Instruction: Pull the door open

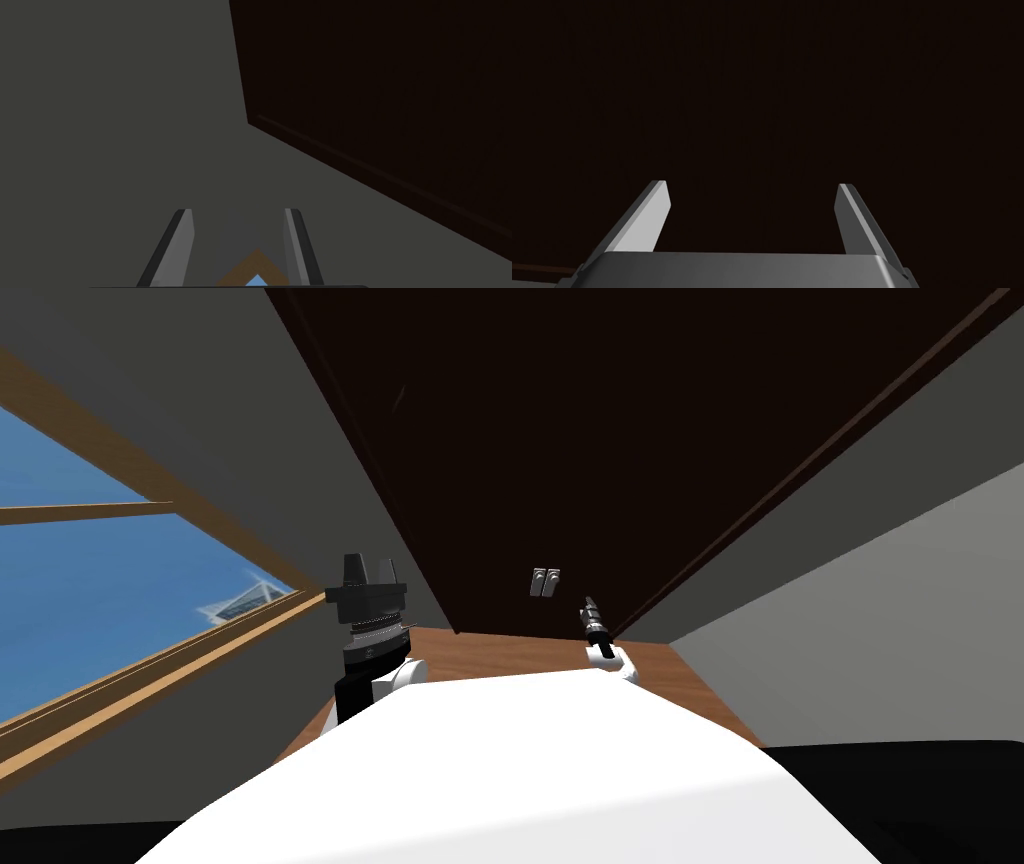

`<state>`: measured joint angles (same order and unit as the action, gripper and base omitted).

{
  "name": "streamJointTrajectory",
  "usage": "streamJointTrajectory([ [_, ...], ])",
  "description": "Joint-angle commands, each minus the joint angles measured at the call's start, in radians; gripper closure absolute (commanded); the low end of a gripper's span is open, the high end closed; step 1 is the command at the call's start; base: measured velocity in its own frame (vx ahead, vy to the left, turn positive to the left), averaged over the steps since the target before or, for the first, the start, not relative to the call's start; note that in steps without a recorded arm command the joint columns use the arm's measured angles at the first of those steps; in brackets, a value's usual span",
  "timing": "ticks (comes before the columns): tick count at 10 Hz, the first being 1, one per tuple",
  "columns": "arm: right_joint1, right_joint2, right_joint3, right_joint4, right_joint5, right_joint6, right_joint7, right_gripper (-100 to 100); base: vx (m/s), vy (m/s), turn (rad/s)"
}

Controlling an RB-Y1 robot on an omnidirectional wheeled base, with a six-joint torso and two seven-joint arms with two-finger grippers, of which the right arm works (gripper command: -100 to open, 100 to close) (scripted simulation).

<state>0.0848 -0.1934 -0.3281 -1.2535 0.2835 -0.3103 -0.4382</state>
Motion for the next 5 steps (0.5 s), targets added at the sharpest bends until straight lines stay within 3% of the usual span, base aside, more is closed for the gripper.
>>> streamJointTrajectory([
  [1,0.015,-0.015,-0.028,0.01,-0.006,0.007,0.005,-100,0.079,-0.128,-0.132],
  [5,-0.005,-0.009,-0.021,0.017,-0.007,0.008,0.01,-100,0.155,-0.041,0.032],
])
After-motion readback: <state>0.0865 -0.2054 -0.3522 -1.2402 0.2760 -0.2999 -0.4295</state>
